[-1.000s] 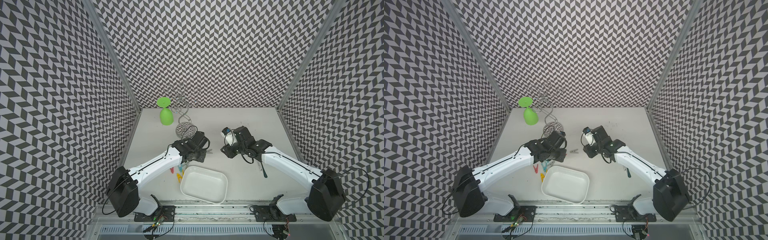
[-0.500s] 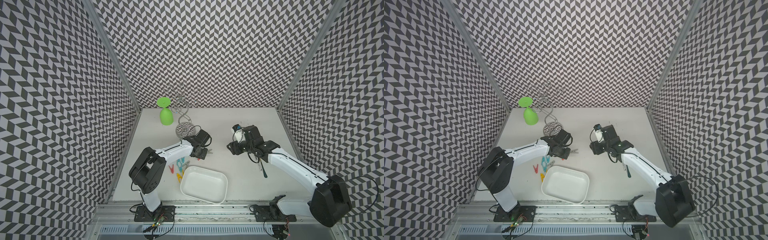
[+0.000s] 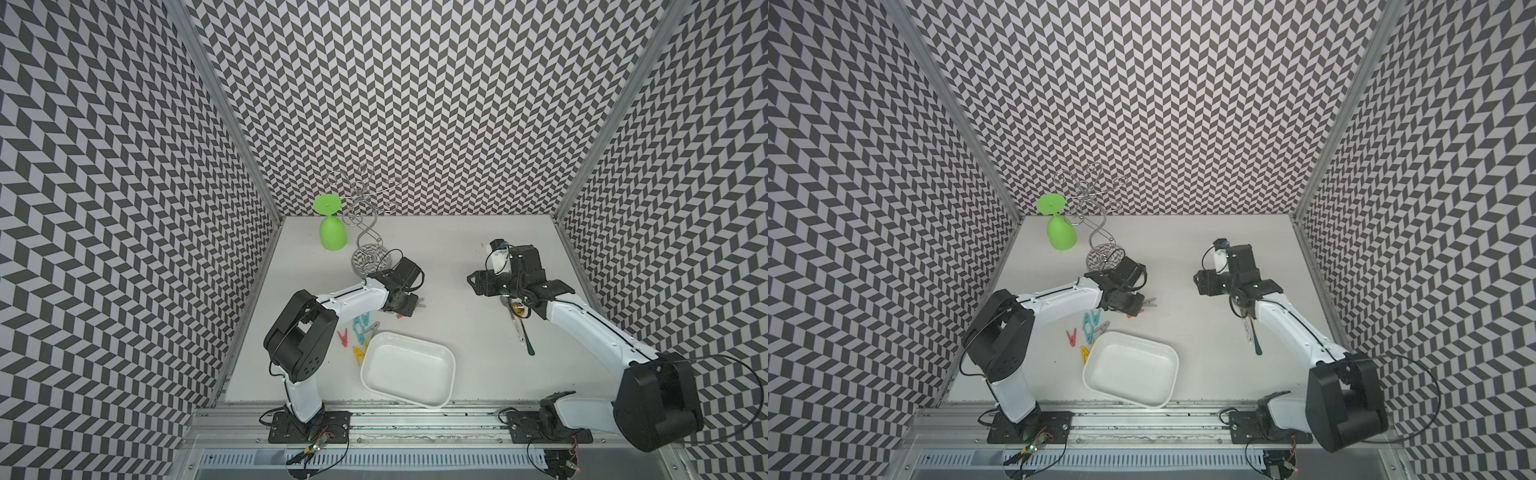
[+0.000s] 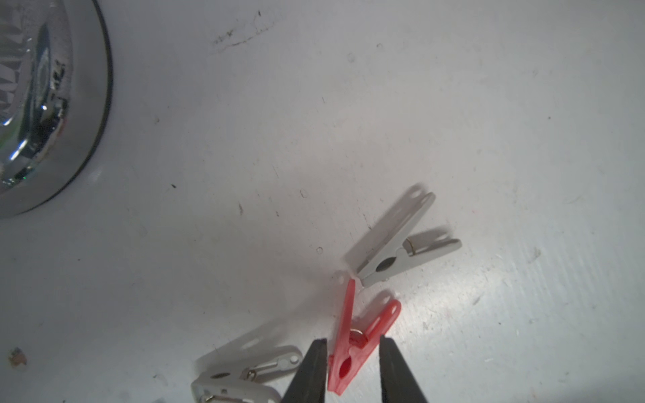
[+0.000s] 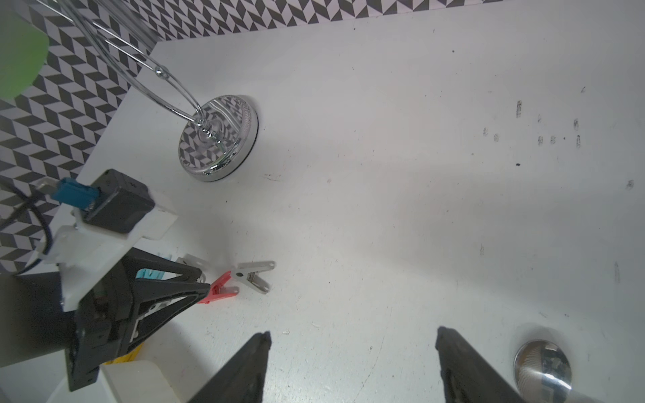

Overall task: Take the clothespins out of the storage box
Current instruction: Place the clothespin at the center of the board, then reset both arms

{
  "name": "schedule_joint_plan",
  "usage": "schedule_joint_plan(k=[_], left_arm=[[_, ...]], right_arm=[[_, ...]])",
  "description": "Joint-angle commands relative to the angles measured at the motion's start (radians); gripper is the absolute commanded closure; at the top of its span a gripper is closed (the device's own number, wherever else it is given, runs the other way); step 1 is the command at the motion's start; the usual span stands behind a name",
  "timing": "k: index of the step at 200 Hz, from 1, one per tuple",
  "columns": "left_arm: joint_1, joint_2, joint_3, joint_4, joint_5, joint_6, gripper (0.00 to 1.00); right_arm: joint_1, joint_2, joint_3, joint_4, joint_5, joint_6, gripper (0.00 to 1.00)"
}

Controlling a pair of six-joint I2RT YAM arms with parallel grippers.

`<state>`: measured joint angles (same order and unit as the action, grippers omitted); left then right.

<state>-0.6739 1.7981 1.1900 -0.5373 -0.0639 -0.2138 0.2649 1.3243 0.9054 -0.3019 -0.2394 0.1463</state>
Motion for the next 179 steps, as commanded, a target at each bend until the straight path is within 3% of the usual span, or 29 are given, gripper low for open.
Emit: schedule_joint_plan(k=[1,40,52,94,129,133,135,138,179], left_arm=[[0.020,-0.045,0.007,0.054,0.008,0.025,0.64],[0.089,-0.137,-0.045,0.147,0.009,0.066,0.58],[0.122,-0.159,-0.053,0.179,0.009,0.089,0.56],[0.237,-0.255,-0.125,0.356,0.022,0.169,0.38],[0.337,-0.309,-0.226,0.517,0.042,0.250,0.22],[0.349,-0.314,-0.239,0.537,0.042,0.256,0.16],[0.353,-0.318,-0.245,0.546,0.042,0.262,0.06],[0.361,-0.324,-0.257,0.564,0.044,0.270,0.01],[0.451,-0.432,-0.455,0.856,0.085,0.370,0.00]], right_arm=[[-0.026,0.009,-0.008,0.089,-0.022,0.024,0.21],[-0.093,0.011,0.003,0.166,0.033,0.010,0.13],[-0.109,0.015,0.008,0.199,0.056,-0.003,0.00],[-0.149,0.039,0.014,0.286,0.112,-0.069,0.01],[-0.165,0.031,-0.079,0.438,0.199,-0.129,0.01],[-0.167,0.031,-0.087,0.448,0.215,-0.134,0.00],[-0.168,0.032,-0.091,0.454,0.223,-0.136,0.01],[-0.169,0.034,-0.098,0.464,0.236,-0.141,0.00],[-0.203,0.047,-0.226,0.655,0.328,-0.184,0.00]])
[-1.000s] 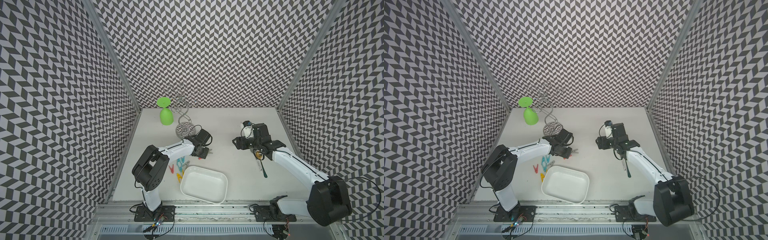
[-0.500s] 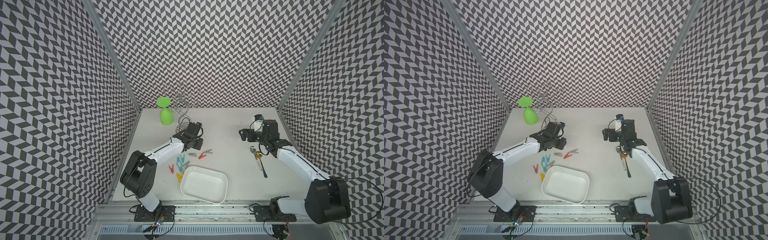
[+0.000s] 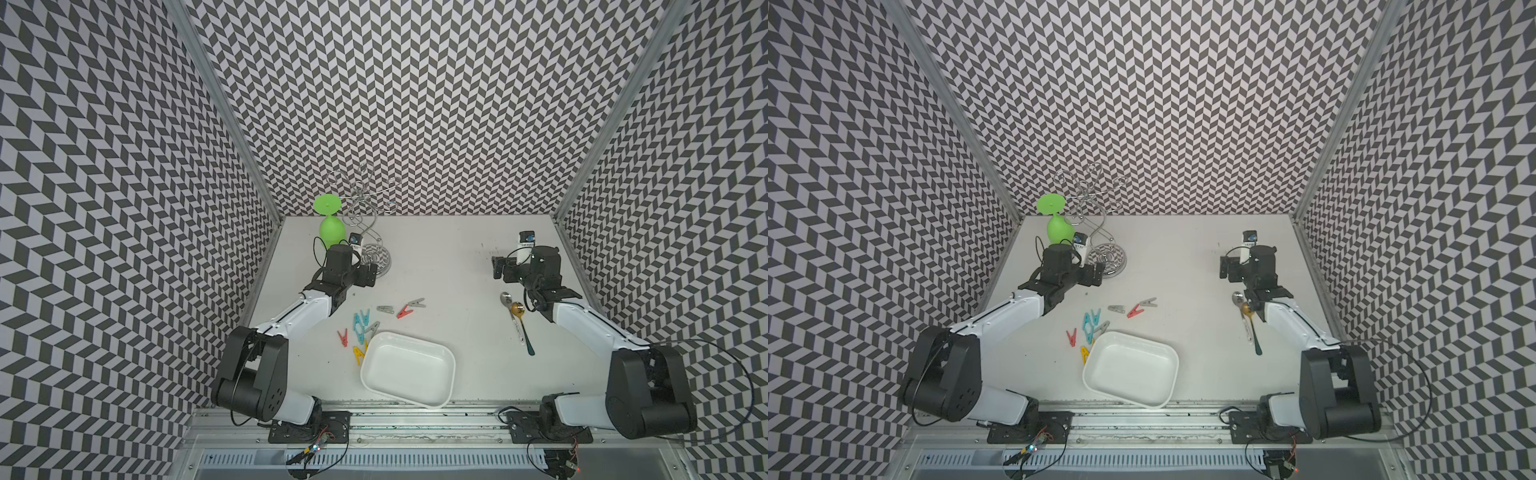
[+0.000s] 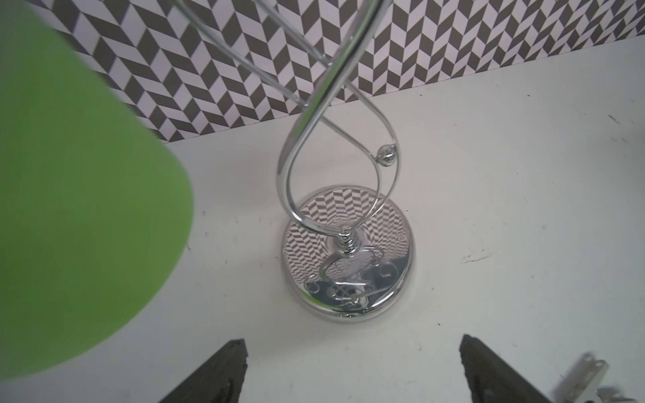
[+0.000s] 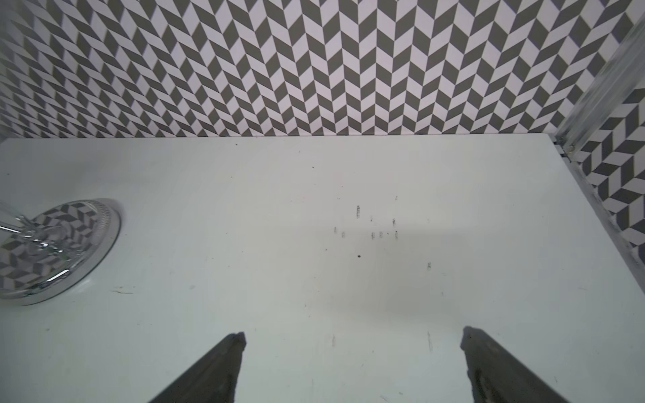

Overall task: Take the clothespins out of the storage box
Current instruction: Reset both arms

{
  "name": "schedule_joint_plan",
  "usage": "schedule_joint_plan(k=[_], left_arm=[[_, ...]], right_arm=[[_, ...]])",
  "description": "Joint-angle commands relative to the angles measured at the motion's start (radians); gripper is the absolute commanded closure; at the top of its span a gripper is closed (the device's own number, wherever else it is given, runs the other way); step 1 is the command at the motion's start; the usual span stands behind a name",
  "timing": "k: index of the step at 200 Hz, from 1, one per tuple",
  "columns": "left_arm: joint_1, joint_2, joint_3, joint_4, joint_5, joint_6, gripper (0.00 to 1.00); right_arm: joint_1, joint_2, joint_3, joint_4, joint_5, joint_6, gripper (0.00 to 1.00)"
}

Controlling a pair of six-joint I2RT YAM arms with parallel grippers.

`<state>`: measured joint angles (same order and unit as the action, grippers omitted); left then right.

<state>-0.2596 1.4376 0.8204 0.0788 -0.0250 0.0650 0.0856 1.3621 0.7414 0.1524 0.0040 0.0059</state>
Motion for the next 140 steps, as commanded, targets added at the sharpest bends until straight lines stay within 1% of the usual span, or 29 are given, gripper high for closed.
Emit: schedule_joint_plan(k=[1,21,37,53,78,110,124,140], left_arm=[[0.041,-0.073,-0.090,0.246,0.048,0.091,0.00],[0.116,-0.089,-0.147,0.322,0.101,0.058,0.00],[0.171,-0.093,-0.187,0.379,0.122,0.031,0.00],[0.206,-0.102,-0.252,0.477,0.128,0.042,0.00],[0.234,-0.118,-0.351,0.634,0.132,0.076,0.00],[0.270,-0.118,-0.421,0.742,0.163,0.070,0.00],[0.278,-0.123,-0.439,0.790,0.169,0.059,0.00],[0.284,-0.117,-0.446,0.821,0.180,0.052,0.00]], right_arm=[[-0.025,0.009,-0.066,0.209,0.086,-0.043,0.00],[-0.053,0.021,-0.140,0.328,0.110,-0.020,0.00],[-0.079,0.045,-0.173,0.396,0.079,0.010,0.01],[-0.088,0.064,-0.211,0.484,0.047,0.011,0.00],[-0.089,0.079,-0.270,0.606,0.022,-0.004,0.00],[-0.092,0.092,-0.349,0.758,-0.030,-0.020,0.00],[-0.095,0.093,-0.341,0.744,-0.070,-0.028,0.00],[-0.095,0.101,-0.352,0.785,-0.122,-0.033,0.01]])
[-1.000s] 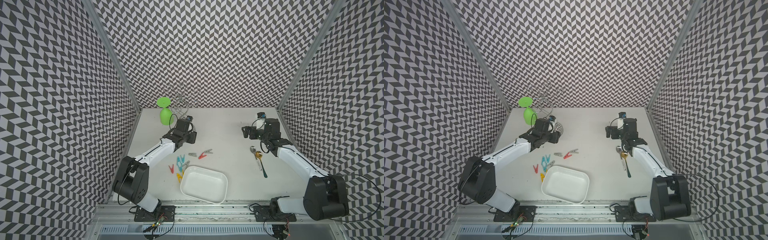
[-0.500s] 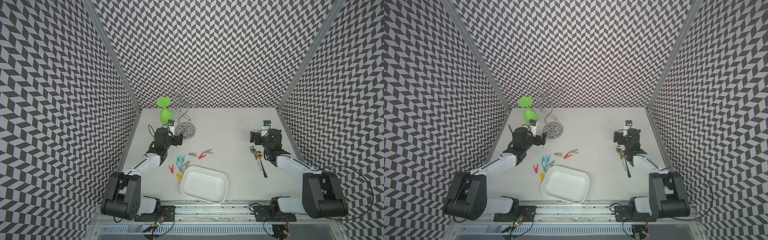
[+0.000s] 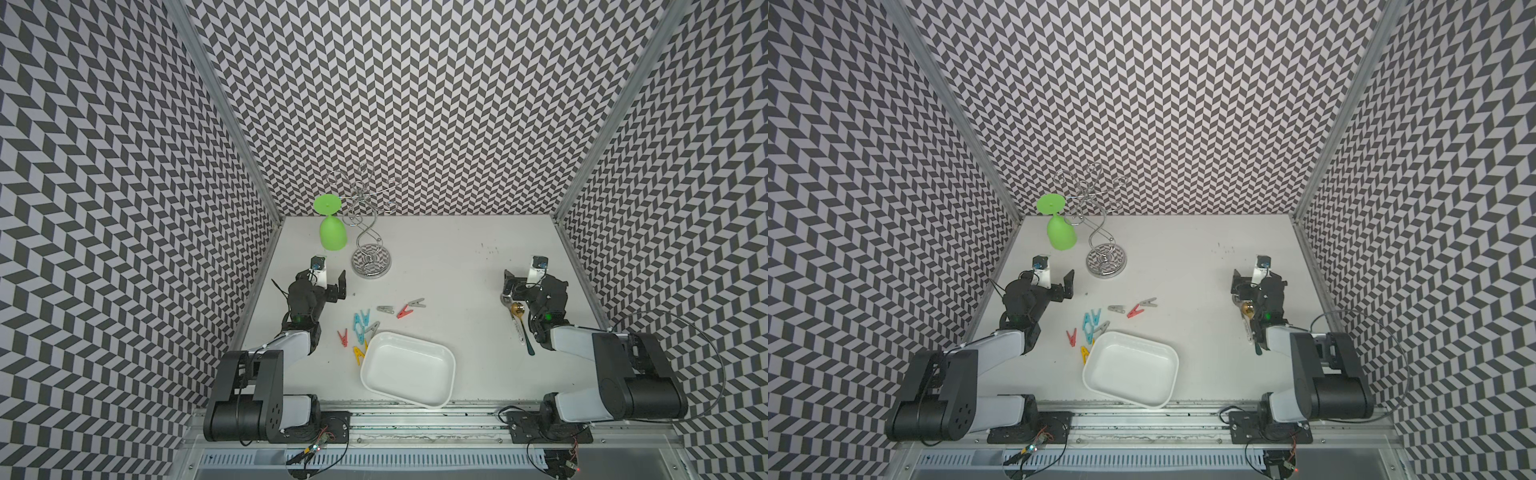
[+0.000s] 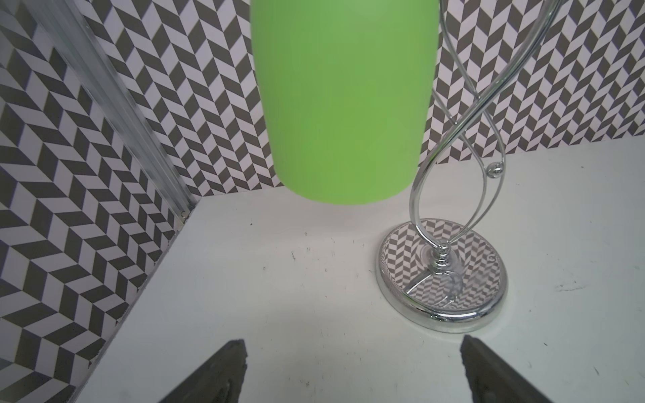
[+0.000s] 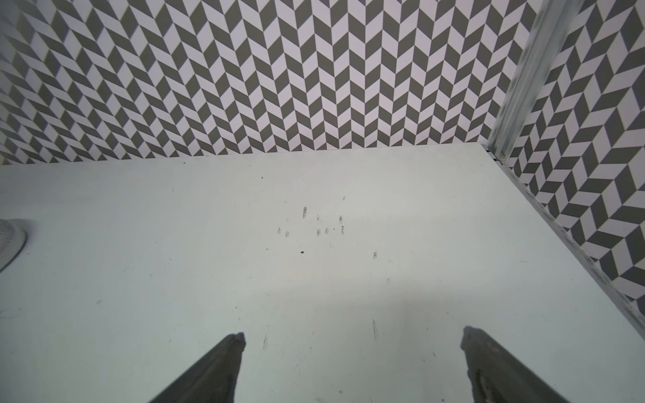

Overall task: Take the clothespins out of the storage box
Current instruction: Reset both arms

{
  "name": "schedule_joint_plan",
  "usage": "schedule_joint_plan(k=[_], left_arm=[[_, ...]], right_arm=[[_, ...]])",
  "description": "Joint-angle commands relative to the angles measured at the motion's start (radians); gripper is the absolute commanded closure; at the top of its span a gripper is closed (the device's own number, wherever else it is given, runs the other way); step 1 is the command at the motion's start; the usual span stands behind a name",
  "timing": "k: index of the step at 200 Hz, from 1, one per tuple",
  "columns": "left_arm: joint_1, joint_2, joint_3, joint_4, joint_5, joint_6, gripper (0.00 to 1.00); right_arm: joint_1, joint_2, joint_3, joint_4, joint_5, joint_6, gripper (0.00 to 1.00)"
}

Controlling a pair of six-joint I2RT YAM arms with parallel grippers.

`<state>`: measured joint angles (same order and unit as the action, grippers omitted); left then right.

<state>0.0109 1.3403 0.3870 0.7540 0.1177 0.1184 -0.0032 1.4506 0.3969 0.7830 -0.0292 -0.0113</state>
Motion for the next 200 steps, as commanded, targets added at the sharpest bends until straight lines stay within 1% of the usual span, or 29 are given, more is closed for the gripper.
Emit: schedule_joint_plan(k=[1,10,31,48,71,84,102,113,137,160,180,200], left_arm=[[0.013,-0.020,-0.013,0.149,0.038,-0.003,0.00],[0.012,-0.020,-0.018,0.161,0.048,-0.005,0.00],[0.014,-0.027,-0.034,0.181,0.047,-0.009,0.00],[0.014,-0.042,-0.054,0.204,0.042,-0.014,0.00],[0.014,-0.063,-0.083,0.232,0.030,-0.023,0.00],[0.014,-0.074,-0.096,0.241,0.021,-0.033,0.00],[0.014,-0.091,-0.116,0.256,0.019,-0.040,0.00],[0.014,-0.098,-0.124,0.261,0.018,-0.042,0.00],[0.014,-0.105,-0.135,0.278,0.012,-0.045,0.00],[0.014,-0.117,-0.149,0.279,0.013,-0.051,0.00],[0.014,-0.125,-0.186,0.300,0.011,-0.066,0.00],[0.014,-0.091,-0.210,0.344,0.016,-0.069,0.00]], right_arm=[[-0.006,0.013,-0.011,0.164,-0.092,-0.016,0.01],[-0.007,0.027,-0.036,0.234,-0.103,-0.009,0.00],[-0.006,0.063,-0.061,0.314,-0.091,0.001,0.01],[-0.006,0.049,-0.069,0.302,-0.109,-0.019,0.00],[-0.006,0.057,-0.083,0.332,-0.126,-0.031,0.01],[-0.006,0.063,-0.105,0.372,-0.114,-0.026,0.00],[-0.005,0.098,-0.143,0.492,-0.097,-0.010,0.00],[-0.006,0.110,-0.151,0.528,-0.097,-0.010,0.00],[-0.003,0.103,-0.149,0.513,-0.097,-0.015,0.01],[-0.003,0.089,-0.132,0.456,-0.095,-0.015,0.01],[-0.001,0.087,-0.128,0.438,-0.092,-0.017,0.00],[-0.001,0.085,-0.127,0.438,-0.091,-0.016,0.01]])
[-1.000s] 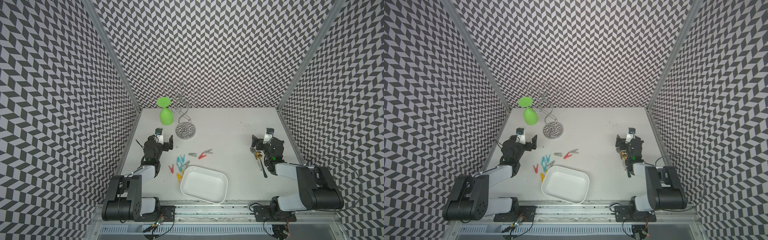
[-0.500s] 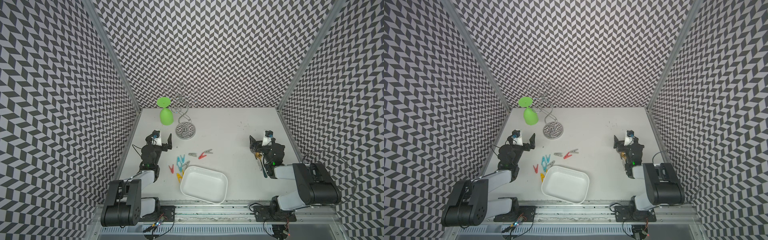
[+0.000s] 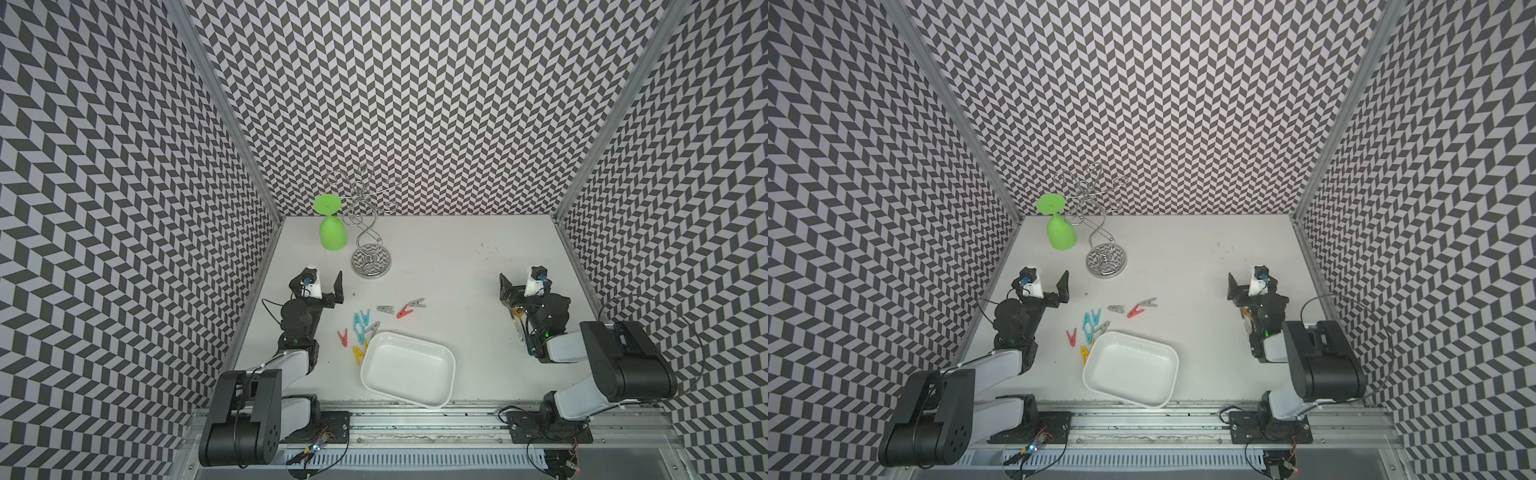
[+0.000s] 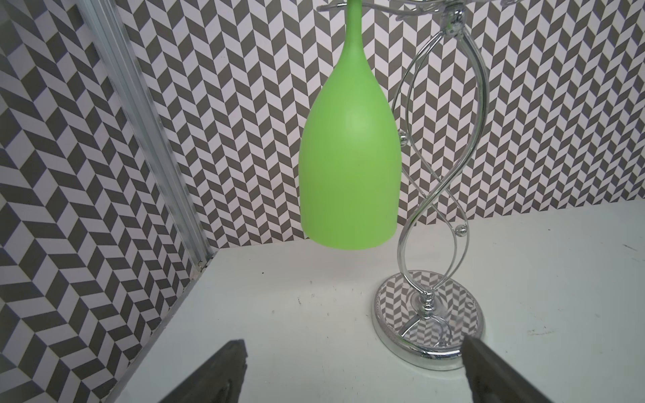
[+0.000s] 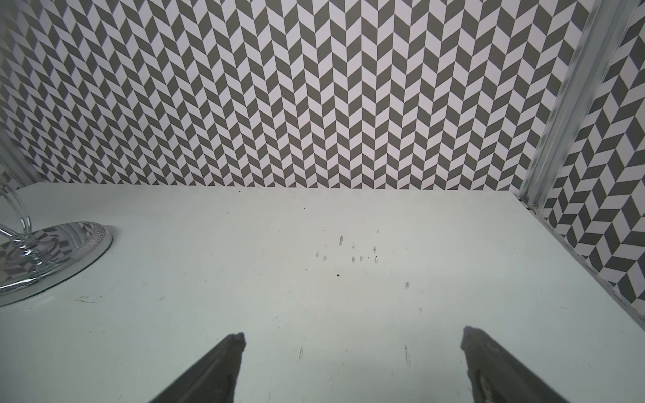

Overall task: Take the clothespins out of the storage box
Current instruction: Reset both arms

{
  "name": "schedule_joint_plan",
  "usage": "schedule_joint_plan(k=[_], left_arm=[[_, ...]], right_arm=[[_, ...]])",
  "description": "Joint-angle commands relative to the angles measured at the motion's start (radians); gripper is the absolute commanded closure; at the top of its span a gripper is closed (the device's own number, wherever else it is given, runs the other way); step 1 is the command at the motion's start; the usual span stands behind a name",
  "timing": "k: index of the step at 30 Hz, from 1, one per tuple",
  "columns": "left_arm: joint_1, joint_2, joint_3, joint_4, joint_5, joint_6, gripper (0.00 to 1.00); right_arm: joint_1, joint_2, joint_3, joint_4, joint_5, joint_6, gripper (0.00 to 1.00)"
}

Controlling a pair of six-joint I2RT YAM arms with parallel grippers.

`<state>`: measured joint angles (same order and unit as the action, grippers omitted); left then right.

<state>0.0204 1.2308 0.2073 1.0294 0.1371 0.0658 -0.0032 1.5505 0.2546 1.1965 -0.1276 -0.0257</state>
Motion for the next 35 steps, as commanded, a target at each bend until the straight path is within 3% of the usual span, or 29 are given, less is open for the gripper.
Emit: schedule_joint_plan(k=[1,15,35], left_arm=[[0.005,0.022,-0.031,0.071,-0.001,-0.017,0.00],[-0.005,0.325,-0.019,0.358,0.024,-0.023,0.00],[-0.030,0.305,0.006,0.272,-0.074,-0.029,0.00]], right_arm=[[-0.001,-0.015,0.015,0.024,0.008,-0.002,0.01],[0.005,-0.014,0.017,0.019,0.025,-0.006,0.00],[0.006,-0.013,0.019,0.018,0.028,-0.006,0.01]])
